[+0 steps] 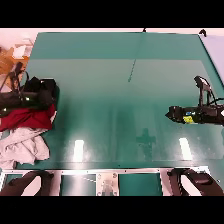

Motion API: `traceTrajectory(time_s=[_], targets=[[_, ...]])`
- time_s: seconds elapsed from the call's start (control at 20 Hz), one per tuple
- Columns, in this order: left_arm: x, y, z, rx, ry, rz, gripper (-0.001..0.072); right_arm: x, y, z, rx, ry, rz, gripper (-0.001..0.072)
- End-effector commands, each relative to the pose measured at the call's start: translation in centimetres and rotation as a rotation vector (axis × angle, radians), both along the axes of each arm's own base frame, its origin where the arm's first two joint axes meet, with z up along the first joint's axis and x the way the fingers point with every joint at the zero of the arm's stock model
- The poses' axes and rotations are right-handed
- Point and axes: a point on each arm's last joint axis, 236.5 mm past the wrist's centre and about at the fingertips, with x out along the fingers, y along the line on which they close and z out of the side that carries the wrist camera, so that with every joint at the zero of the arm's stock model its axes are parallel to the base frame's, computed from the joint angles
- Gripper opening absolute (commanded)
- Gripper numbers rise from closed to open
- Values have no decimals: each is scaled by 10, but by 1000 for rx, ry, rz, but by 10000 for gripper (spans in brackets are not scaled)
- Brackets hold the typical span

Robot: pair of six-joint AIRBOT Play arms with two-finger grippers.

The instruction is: Fold the shirts.

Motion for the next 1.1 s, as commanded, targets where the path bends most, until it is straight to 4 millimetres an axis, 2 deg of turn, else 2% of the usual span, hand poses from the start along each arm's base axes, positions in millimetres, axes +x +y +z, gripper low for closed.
traceTrajectory(time_s=[0.0, 0.05, 0.1, 0.15, 0.2, 0.25, 0.35, 0.45, 0.55, 0.6, 0.65, 0.7, 0.8, 0.9, 1.0, 1.05], targets=[[71, 95, -1, 442, -138, 73, 679, 11, -2, 5, 0, -49, -17, 19], [86, 111, -8, 517, -123, 62, 720, 18, -3, 8, -1, -79, -28, 19], [99, 124, -17, 572, -99, 56, 720, 24, -4, 11, -1, -106, -37, 27], [110, 135, -30, 624, -66, 36, 720, 28, -5, 13, -1, -127, -44, 97], [118, 145, -47, 669, -29, 12, 720, 32, -6, 14, -1, -139, -49, 199], [124, 154, -67, 710, 13, -14, 720, 33, -6, 13, -1, -138, -50, 224], [126, 163, -108, 756, 94, -63, 720, 32, -6, 10, -1, -129, -50, 224], [122, 164, -142, 753, 157, -94, 720, 31, -6, 8, -2, -124, -50, 224], [114, 162, -161, 733, 214, -108, 720, 31, -6, 8, -2, -124, -50, 223], [112, 162, -162, 732, 225, -111, 695, 31, -6, 8, -2, -125, -50, 223], [109, 164, -161, 738, 240, -119, 323, 31, -6, 8, -1, -124, -50, 223], [107, 166, -156, 748, 260, -126, 40, 31, -6, 8, -1, -124, -50, 223], [118, 165, -134, 739, 247, -107, 27, 31, -6, 8, -1, -124, -50, 222], [140, 155, -94, 719, 195, -88, 27, 31, -6, 8, -1, -124, -50, 222], [162, 131, -33, 705, 99, -84, 27, 30, -6, 8, -1, -120, -49, 222], [170, 112, 4, 692, 33, -90, 27, 30, -6, 8, -1, -120, -49, 221]])
